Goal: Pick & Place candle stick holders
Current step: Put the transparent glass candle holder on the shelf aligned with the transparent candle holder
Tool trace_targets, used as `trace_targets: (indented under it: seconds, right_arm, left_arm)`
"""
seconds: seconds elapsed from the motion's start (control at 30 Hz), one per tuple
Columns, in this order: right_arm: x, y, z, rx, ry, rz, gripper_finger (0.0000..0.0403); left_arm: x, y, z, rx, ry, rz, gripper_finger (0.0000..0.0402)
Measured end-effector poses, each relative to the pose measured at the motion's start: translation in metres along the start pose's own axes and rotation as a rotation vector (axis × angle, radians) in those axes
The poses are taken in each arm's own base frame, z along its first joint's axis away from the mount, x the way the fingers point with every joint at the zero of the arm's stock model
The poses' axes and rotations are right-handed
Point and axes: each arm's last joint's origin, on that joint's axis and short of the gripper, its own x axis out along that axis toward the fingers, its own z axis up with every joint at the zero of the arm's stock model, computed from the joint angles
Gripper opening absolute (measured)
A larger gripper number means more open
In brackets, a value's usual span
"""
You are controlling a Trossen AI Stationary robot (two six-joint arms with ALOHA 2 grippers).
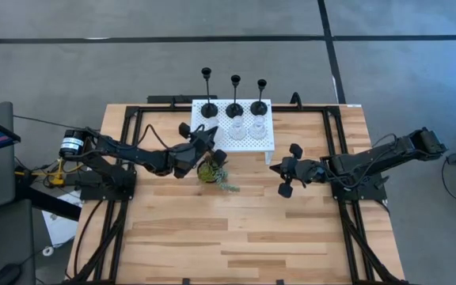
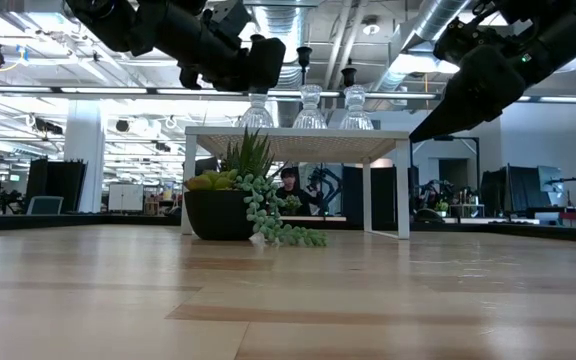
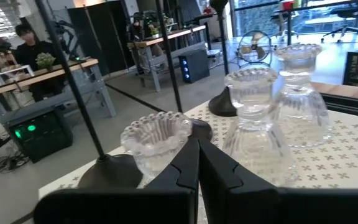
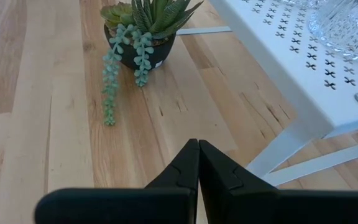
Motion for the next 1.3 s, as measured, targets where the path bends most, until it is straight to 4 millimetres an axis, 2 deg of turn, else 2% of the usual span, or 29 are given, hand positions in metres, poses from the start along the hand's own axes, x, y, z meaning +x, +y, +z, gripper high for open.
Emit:
trace_targets:
  seconds: [0.2,0.33,0.53,0.73,0.8,0.9,1.0,1.17,1.3]
  right_arm:
    - [0.0,0.0,0.0,0.0,0.0,0.0,0.0]
    - [0.0,0.0,0.0,0.001,-0.001,-0.001,0.0]
    - [-0.002,0.004,0.009,0.033,-0.087,0.03,0.0]
    - [-0.007,0.011,0.024,0.046,-0.243,0.079,0.0]
    - [-0.007,0.013,0.029,0.069,-0.296,0.091,0.0]
    - [-0.002,0.017,0.032,0.065,-0.335,0.088,0.0]
    - [0.01,0.025,0.036,0.043,-0.321,0.081,0.0]
    - [0.034,0.042,0.056,-0.003,-0.296,0.051,0.0]
    - [0.05,0.052,0.075,-0.014,-0.304,-0.077,0.0]
  left_arm:
    - [-0.002,-0.001,0.0,0.0,0.002,0.013,0.0004]
    - [-0.01,-0.007,0.001,-0.005,0.0,-0.024,0.0004]
    - [-0.046,-0.029,0.004,0.084,-0.011,-0.13,0.0004]
    - [-0.091,-0.036,0.007,0.28,0.051,0.085,0.0004]
    - [-0.104,-0.035,0.011,0.304,0.071,0.136,0.0004]
    - [-0.12,-0.03,0.016,0.296,0.06,0.088,0.0004]
    - [-0.131,-0.016,0.014,0.256,0.05,0.051,0.0004]
    - [-0.143,0.013,-0.002,0.14,0.042,0.017,0.0004]
    - [-0.145,0.029,-0.005,0.097,0.03,-0.024,0.0004]
